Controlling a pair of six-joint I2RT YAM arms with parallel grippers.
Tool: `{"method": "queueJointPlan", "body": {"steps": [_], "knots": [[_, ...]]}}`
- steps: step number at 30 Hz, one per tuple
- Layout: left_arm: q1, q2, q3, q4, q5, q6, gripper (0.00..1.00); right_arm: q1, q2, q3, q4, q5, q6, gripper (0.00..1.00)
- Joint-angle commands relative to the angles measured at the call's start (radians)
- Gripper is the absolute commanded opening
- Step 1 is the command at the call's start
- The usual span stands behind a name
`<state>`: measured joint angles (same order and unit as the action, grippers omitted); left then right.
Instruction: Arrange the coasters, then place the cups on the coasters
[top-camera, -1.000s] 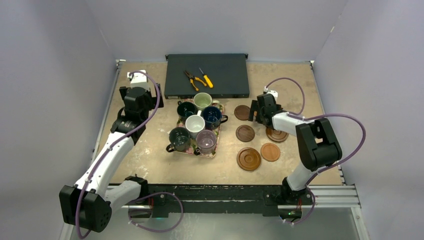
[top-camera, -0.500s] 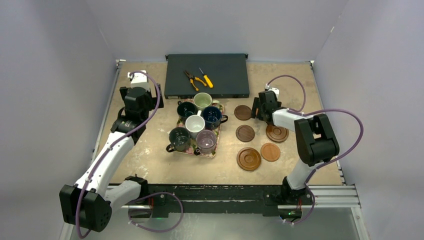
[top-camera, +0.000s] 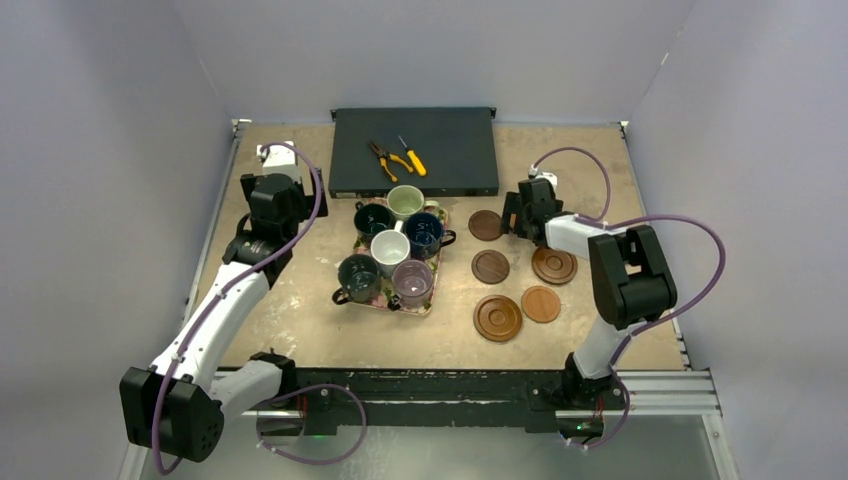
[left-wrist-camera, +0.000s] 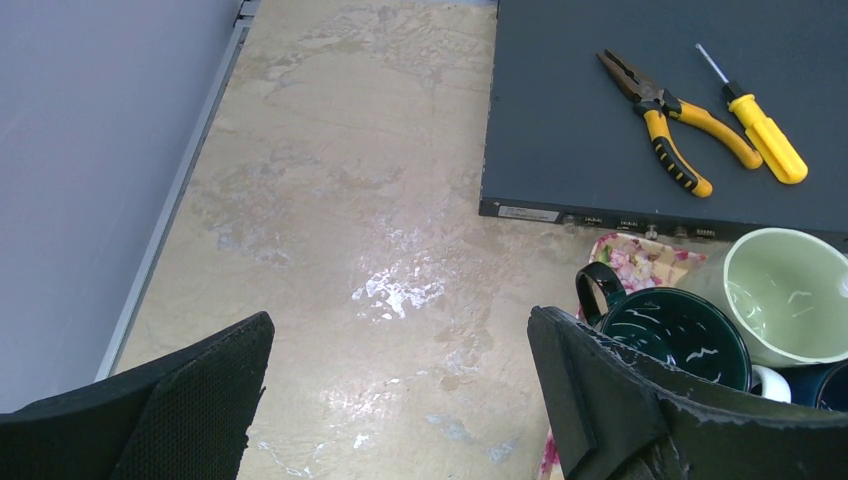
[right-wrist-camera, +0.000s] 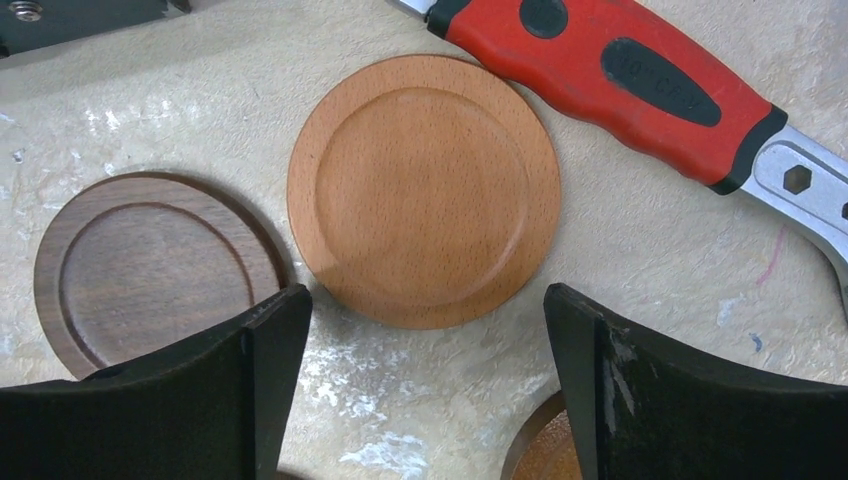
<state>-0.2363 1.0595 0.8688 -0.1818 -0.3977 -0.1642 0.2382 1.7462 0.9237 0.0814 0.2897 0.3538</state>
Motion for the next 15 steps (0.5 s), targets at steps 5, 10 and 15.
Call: {"method": "queueJointPlan", "body": {"steps": [5, 10, 15], "knots": [[0.000, -0.003, 0.041, 0.012, -0.002, -0.010, 0.99, -0.005, -0.215, -0.042, 0.015, -0.056, -0.008, 0.97], [0.000, 0.001, 0.039, 0.013, 0.014, -0.018, 0.99, 0.097, -0.337, -0.064, -0.113, -0.075, 0.048, 0.98], [0.000, 0.021, 0.051, -0.004, 0.066, -0.017, 0.99, 0.227, -0.382, -0.063, -0.266, -0.046, 0.118, 0.98]]}}
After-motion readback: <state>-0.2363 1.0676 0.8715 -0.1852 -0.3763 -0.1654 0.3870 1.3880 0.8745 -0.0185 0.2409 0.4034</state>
